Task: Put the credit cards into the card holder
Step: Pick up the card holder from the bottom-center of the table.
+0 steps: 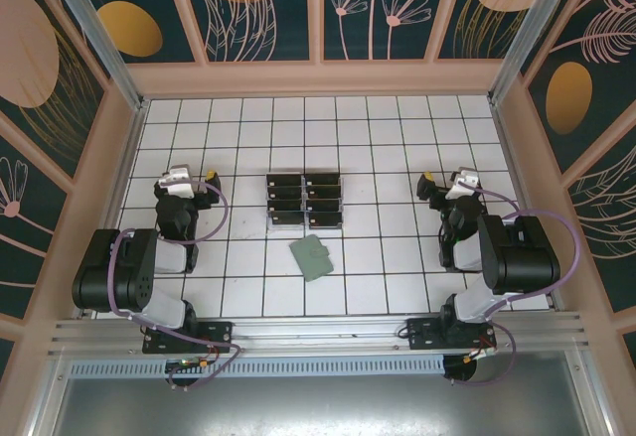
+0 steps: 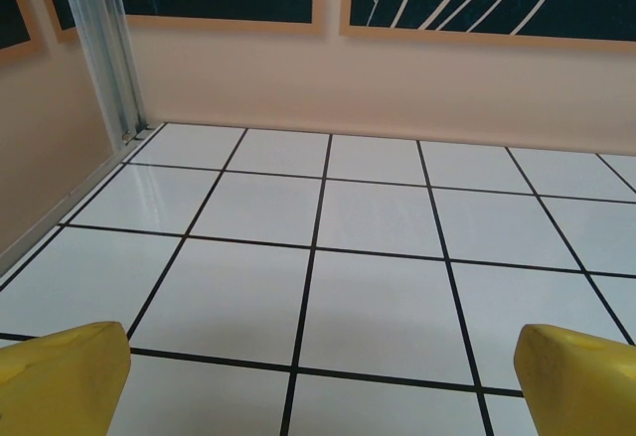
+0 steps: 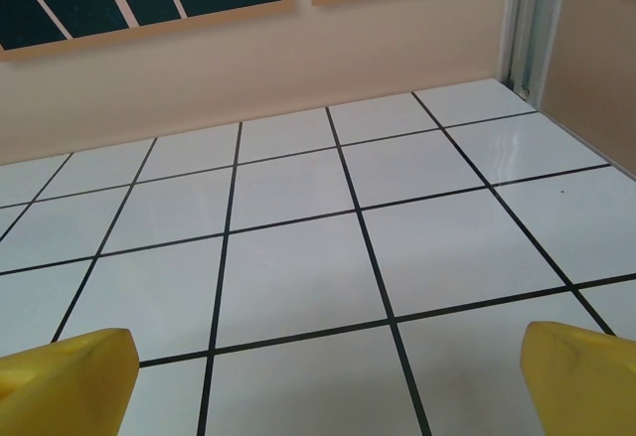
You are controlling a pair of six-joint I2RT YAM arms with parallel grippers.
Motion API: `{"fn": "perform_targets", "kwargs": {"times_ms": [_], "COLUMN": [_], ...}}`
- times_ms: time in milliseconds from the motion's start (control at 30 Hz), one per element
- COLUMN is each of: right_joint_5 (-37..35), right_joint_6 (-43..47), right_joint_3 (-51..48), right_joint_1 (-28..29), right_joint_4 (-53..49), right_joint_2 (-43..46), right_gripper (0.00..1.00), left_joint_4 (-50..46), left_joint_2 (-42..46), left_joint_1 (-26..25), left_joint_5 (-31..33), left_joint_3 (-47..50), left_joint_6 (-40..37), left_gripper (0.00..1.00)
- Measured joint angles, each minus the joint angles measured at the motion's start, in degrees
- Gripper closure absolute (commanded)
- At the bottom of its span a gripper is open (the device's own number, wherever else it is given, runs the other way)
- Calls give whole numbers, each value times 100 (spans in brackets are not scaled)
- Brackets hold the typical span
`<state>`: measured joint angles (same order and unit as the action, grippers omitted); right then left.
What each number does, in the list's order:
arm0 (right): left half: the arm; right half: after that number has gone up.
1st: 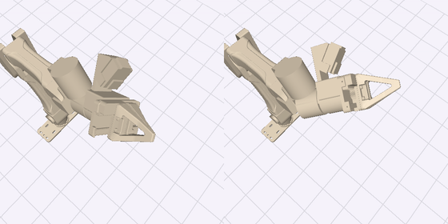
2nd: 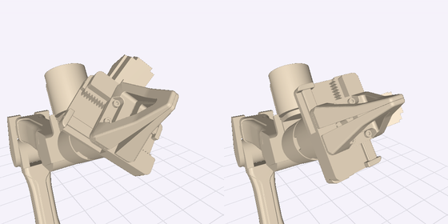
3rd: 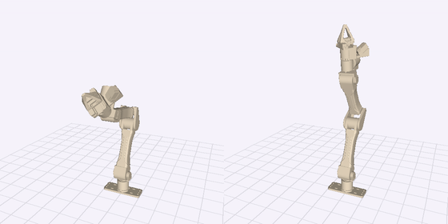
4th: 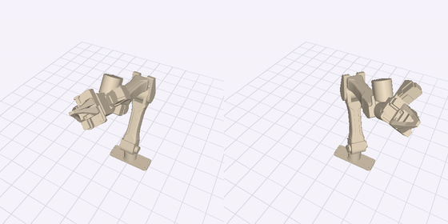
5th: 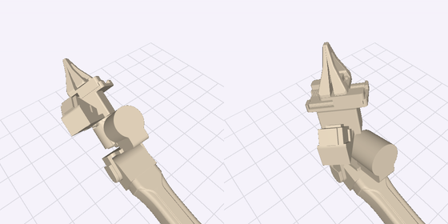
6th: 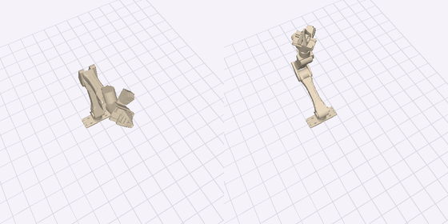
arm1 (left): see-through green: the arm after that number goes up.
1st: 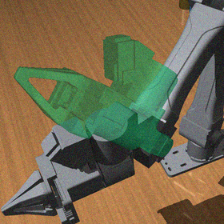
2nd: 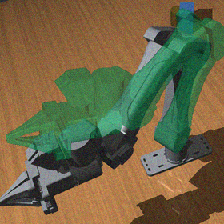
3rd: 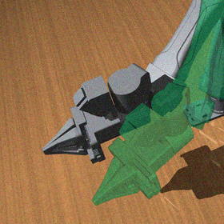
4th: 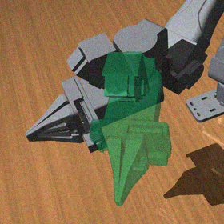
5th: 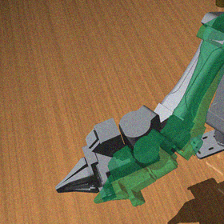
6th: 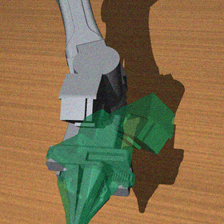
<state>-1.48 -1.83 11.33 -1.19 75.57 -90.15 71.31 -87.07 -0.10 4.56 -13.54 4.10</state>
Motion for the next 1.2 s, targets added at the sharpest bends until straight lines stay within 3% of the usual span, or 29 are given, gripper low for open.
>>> {"fn": "perform_targets", "kwargs": {"times_ms": [533, 633, 800, 933, 1133, 1200], "right_joint_5": [68, 142, -332, -505, 254, 592], "right_joint_6": [0, 2, -35, -446, -1786, -2223], "right_joint_3": [0, -114, -520, -87, 623, 520], "right_joint_1": [-57, -72, 109, 157, 151, 136], "right_joint_4": [0, 4, -238, -1777, -3672, -3941], "right_joint_2": [2, 203, 1504, 2835, 4374, 4966], "right_gripper": [1, 1, 1, 1, 1, 6], "left_joint_4": [-13, -459, -1419, -2203, -3609, -4044], "left_joint_2": [7, 243, 1222, 1856, 2632, 2957], "left_joint_1": [0, 0, 0, 0, 0, 0], "left_joint_5": [-2, 0, 103, 195, 234, 234], "left_joint_3": [-9, -83, -393, -651, -1032, -1102], "left_joint_6": [0, 2, 17, 223, 1014, 1362], "left_gripper": [1, 2, 2, 1, 1, 1]}}
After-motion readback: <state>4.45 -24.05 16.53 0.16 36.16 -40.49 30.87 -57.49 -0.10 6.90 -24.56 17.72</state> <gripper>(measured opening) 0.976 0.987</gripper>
